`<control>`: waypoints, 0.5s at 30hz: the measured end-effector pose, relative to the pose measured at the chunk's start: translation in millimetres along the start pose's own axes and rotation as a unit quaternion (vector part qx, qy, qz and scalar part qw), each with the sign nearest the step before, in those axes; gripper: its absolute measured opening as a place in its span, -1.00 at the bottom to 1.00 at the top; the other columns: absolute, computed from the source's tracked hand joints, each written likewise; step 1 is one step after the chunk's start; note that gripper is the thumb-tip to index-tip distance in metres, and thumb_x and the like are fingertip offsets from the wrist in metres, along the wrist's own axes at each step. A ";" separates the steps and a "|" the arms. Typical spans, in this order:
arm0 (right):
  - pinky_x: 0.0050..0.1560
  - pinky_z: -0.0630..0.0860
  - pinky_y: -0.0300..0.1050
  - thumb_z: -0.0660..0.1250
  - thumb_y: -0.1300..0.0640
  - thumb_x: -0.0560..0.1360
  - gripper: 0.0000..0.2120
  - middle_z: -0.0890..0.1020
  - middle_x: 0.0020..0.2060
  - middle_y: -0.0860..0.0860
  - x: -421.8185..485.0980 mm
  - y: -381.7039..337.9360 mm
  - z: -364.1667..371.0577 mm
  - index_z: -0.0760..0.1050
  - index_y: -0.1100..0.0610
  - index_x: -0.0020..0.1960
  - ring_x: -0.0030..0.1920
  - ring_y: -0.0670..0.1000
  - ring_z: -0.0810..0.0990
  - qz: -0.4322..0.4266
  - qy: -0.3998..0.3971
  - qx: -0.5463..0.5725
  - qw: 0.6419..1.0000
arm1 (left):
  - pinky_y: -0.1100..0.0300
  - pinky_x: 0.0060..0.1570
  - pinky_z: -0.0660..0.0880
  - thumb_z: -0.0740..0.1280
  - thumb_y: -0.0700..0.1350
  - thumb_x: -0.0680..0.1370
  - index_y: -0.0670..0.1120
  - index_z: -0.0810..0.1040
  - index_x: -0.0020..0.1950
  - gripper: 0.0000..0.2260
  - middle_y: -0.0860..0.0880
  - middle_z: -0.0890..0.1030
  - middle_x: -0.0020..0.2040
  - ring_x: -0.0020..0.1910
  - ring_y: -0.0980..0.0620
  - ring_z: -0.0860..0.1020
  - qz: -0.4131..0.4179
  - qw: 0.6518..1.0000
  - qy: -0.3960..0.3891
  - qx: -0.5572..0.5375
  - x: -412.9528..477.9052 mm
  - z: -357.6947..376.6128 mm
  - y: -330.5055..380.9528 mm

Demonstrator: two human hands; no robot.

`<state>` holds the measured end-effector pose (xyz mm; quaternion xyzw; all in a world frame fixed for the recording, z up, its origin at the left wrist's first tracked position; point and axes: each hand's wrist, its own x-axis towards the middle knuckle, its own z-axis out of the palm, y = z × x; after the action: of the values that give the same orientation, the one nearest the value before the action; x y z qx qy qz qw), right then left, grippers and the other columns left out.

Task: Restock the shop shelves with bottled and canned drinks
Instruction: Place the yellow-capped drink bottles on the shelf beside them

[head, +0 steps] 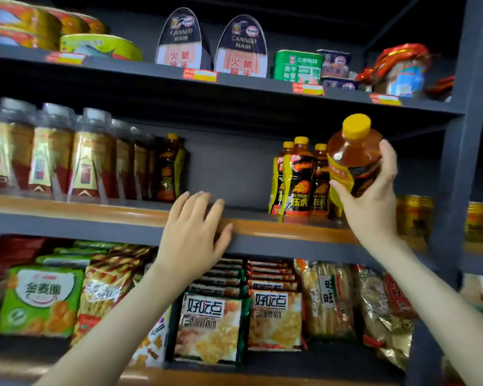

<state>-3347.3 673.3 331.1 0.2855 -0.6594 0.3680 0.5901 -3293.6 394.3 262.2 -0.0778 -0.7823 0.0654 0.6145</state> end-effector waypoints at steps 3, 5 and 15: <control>0.40 0.33 -0.16 0.47 0.17 0.46 -0.18 0.07 0.41 -0.42 0.6 -29.6 -15.2 -0.03 -0.19 0.44 0.41 -0.19 0.27 -0.094 0.047 0.052 0.993 | -0.13 0.37 0.30 0.20 0.04 0.55 -0.24 0.52 0.25 -0.57 -0.25 0.53 0.24 0.28 -0.23 0.48 -0.022 0.999 -0.004 -0.044 -3.5 -16.6 21.0; 0.38 0.28 -0.32 0.50 0.20 0.42 -0.16 0.07 0.45 -0.28 -10.1 -53.6 -24.9 -0.04 0.12 0.44 0.39 -0.36 0.20 -0.132 0.053 0.072 0.987 | -0.11 0.40 0.26 0.22 0.04 0.54 -0.23 0.45 0.34 -0.53 -0.21 0.48 0.32 0.36 -0.18 0.40 -0.027 0.993 -0.005 -0.118 -8.6 -32.5 42.5; 0.23 0.48 -0.17 0.49 0.05 0.32 -0.21 0.40 0.25 -0.35 -239.1 -145.0 -20.4 0.05 -0.31 0.32 0.29 -0.11 0.49 0.231 -0.258 0.380 0.858 | 0.37 -0.05 0.52 0.51 0.10 0.31 0.57 -0.22 0.30 -0.03 0.48 0.51 0.04 0.14 0.28 0.53 -0.254 0.784 -0.278 -0.493 -163.0 -97.7 100.6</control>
<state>-3184.6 594.2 117.0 0.4117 -0.6441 0.6287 0.1429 -3156.6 460.5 110.2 -0.1470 -0.8364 -0.4691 0.2426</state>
